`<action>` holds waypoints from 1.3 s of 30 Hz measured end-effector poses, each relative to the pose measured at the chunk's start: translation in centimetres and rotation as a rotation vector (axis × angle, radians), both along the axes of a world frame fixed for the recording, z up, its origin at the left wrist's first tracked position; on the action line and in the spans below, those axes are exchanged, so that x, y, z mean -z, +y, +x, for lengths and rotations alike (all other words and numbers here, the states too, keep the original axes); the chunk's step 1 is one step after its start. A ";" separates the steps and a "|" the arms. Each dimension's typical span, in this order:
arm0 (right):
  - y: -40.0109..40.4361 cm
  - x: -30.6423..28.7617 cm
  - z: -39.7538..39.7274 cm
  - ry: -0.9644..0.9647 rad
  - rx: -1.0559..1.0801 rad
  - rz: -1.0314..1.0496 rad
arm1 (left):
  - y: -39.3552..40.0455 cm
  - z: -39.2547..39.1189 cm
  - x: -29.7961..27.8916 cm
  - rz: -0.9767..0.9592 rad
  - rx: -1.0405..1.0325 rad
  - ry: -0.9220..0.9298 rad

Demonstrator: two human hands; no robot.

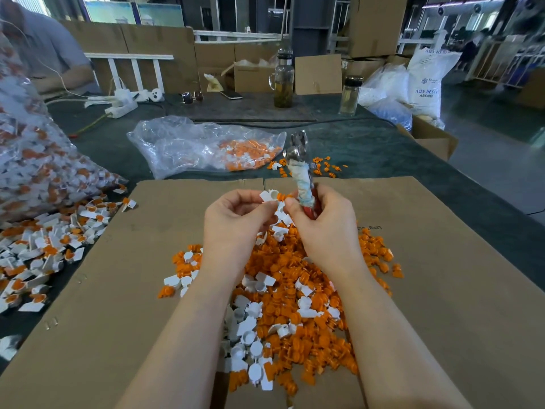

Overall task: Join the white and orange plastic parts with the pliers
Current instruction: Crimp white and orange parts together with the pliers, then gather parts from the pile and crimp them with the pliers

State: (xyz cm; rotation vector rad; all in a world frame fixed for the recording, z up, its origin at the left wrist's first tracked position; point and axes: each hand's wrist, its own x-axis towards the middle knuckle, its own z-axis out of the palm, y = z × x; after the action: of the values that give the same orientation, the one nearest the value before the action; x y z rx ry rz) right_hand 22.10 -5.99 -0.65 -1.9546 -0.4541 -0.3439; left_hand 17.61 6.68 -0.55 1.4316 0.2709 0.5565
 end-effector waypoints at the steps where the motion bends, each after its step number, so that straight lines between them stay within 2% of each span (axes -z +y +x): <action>1: 0.0 0.0 0.0 -0.009 0.015 -0.018 | -0.1 0.0 0.0 0.010 0.000 -0.003; 9: 0.1 0.4 0.2 -0.084 0.114 -0.128 | -0.3 0.0 0.0 0.086 -0.067 0.024; 24: 0.1 0.2 -0.1 -0.116 0.127 -0.141 | -0.9 -0.3 -0.2 0.372 -0.146 -0.013; 32: 0.3 0.1 -0.3 -0.132 0.131 -0.104 | -1.2 -0.6 -0.3 0.453 -0.139 -0.053; 39: 0.0 0.0 0.1 0.000 0.005 -0.032 | -1.0 -0.3 -0.1 0.412 -0.139 -0.019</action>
State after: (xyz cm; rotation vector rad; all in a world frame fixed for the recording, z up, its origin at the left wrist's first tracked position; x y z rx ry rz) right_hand 22.20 -6.03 -0.68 -1.9876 -0.4566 -0.3414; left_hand 17.31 5.69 -0.48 1.8132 0.2507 0.7709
